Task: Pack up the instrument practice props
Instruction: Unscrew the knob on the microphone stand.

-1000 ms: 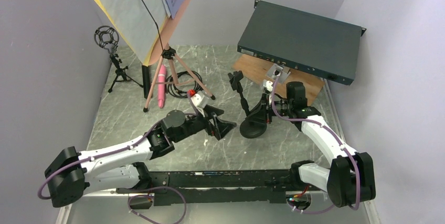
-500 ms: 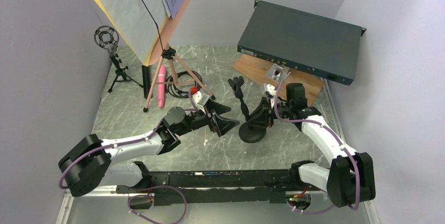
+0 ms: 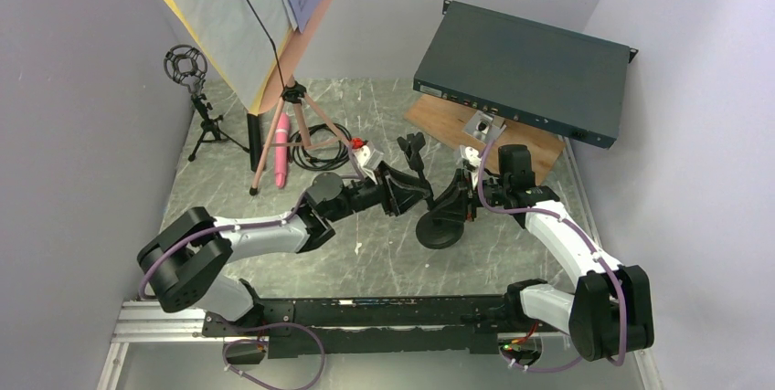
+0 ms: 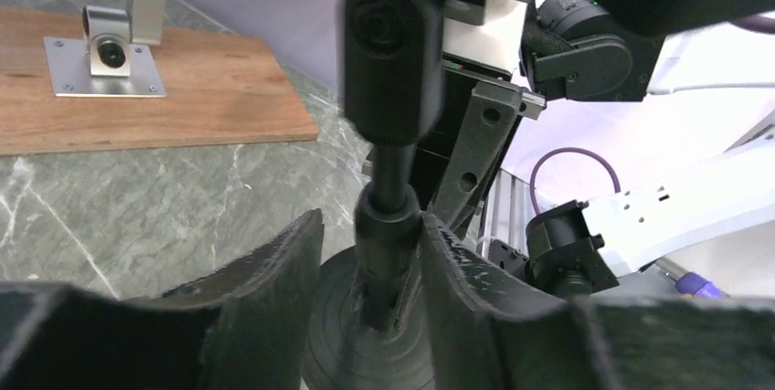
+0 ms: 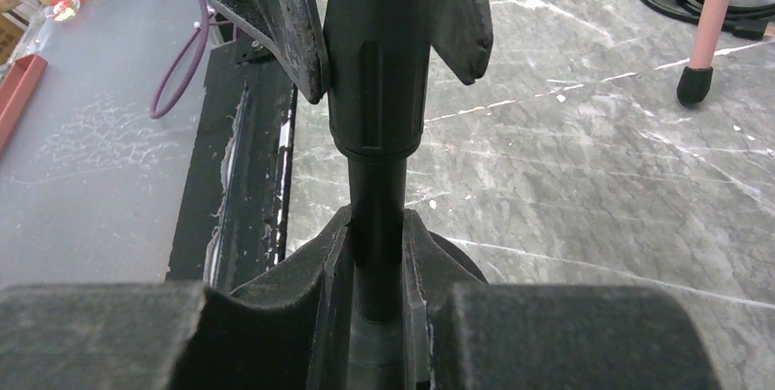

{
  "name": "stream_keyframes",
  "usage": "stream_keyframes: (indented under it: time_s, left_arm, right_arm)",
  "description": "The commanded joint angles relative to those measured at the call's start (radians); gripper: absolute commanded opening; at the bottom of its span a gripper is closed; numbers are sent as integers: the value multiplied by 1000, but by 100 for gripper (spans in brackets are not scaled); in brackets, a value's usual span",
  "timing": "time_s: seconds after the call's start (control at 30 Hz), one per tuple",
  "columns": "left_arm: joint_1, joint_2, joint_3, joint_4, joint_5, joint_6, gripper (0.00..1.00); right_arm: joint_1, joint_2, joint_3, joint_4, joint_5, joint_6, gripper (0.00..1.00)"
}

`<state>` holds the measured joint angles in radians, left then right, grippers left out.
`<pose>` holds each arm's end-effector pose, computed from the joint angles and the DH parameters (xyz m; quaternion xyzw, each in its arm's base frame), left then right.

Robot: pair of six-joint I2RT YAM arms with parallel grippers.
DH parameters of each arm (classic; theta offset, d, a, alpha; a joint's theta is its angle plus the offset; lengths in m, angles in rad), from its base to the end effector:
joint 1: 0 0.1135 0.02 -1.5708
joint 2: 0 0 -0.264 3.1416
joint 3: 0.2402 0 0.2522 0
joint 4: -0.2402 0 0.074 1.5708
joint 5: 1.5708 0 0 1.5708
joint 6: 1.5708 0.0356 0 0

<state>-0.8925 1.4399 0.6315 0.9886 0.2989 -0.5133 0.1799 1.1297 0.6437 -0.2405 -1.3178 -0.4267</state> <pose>0.1828 -0.2436 0.2589 0.2317 0.6006 -0.5636 0.5177 0.2043 0.0722 0.2358 -0.4548 0.6134 0.5144 0.3902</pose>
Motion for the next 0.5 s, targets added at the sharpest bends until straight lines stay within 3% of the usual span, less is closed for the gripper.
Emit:
stream_keyframes:
  time_s: [0.0,0.07,0.1,0.27,0.47]
  left_arm:
    - [3,29,50,86,27,-44,37]
    - [4,42,53,99,32,-72,9]
    - [3,44,54,98,25,-88,1]
    - [-10,-1,59,-72,-140,-219,0]
    - [-165,-96,170,-527,-578,-302,0]
  right_arm:
    - [-3,-19,44,40,-65,-13,0]
    - [-4,-21,44,45,-56,-6,0]
    - [-4,-21,42,53,-45,1,0]
    - [-3,-19,31,110,46,70,0]
    - [-3,-15,18,179,146,144,0]
